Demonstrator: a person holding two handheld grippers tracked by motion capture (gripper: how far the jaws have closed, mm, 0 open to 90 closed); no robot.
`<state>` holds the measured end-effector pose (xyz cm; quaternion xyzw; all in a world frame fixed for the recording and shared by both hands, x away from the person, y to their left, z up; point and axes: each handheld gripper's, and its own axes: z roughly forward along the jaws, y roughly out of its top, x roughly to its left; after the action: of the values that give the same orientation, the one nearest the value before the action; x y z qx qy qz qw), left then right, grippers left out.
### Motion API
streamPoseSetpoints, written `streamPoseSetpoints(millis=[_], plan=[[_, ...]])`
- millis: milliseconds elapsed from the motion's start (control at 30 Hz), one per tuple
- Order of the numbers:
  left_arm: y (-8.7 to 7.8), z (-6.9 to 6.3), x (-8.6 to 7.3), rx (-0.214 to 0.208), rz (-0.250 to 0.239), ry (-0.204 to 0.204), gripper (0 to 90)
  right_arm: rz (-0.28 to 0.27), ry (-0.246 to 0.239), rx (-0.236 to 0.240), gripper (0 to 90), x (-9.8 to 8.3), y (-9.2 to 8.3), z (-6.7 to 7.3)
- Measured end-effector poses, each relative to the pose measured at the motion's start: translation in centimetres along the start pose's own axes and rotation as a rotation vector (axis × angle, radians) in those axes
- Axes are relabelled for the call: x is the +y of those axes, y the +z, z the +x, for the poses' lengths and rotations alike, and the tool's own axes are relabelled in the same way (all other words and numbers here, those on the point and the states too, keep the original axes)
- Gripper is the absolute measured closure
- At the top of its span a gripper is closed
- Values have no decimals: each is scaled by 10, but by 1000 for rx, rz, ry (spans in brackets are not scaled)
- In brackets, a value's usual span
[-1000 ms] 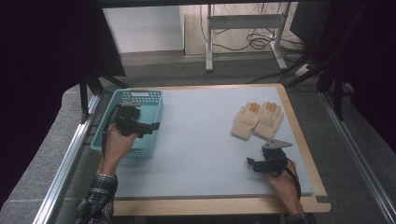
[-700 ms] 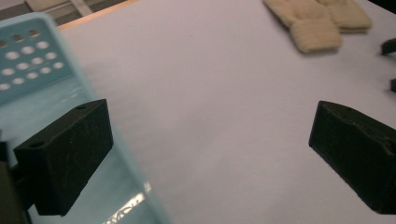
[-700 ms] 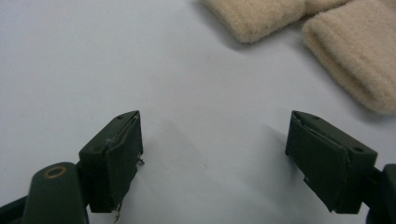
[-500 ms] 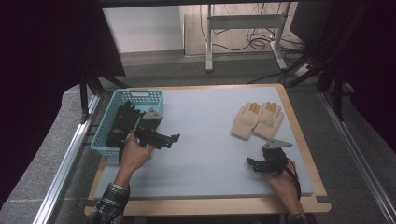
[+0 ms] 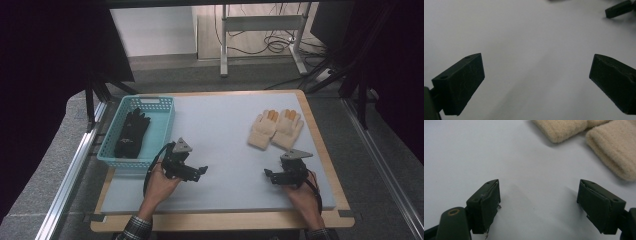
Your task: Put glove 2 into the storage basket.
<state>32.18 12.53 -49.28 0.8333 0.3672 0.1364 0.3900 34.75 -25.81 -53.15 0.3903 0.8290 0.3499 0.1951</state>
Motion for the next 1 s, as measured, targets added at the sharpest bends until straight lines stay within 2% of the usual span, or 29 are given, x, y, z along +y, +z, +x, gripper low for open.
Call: streamPoseSetpoints(millis=[200, 400, 567, 633, 733, 900, 1000], plan=[[11, -9, -22, 28, 25, -1, 5, 0, 1, 0, 183, 0, 0, 0], [17, -10, -40, 61, 51, -9, 6, 10, 7, -14, 132, 0, 1, 0], [23, -12, -52, 82, 83, -14, 8, 13, 14, -14, 127, 1, 1, -1], [23, -11, -54, 71, 75, -37, 20, 14, 14, -14, 129, 1, 1, -1], [23, -11, -55, 70, 81, -45, 17, 13, 17, -12, 138, 1, 1, -1], [23, -11, -55, 70, 79, -46, 16, 5, 17, -5, 175, 1, 0, -2], [23, -11, -55, 71, 78, -46, 16, -1, 28, 22, 194, 4, 0, -3]])
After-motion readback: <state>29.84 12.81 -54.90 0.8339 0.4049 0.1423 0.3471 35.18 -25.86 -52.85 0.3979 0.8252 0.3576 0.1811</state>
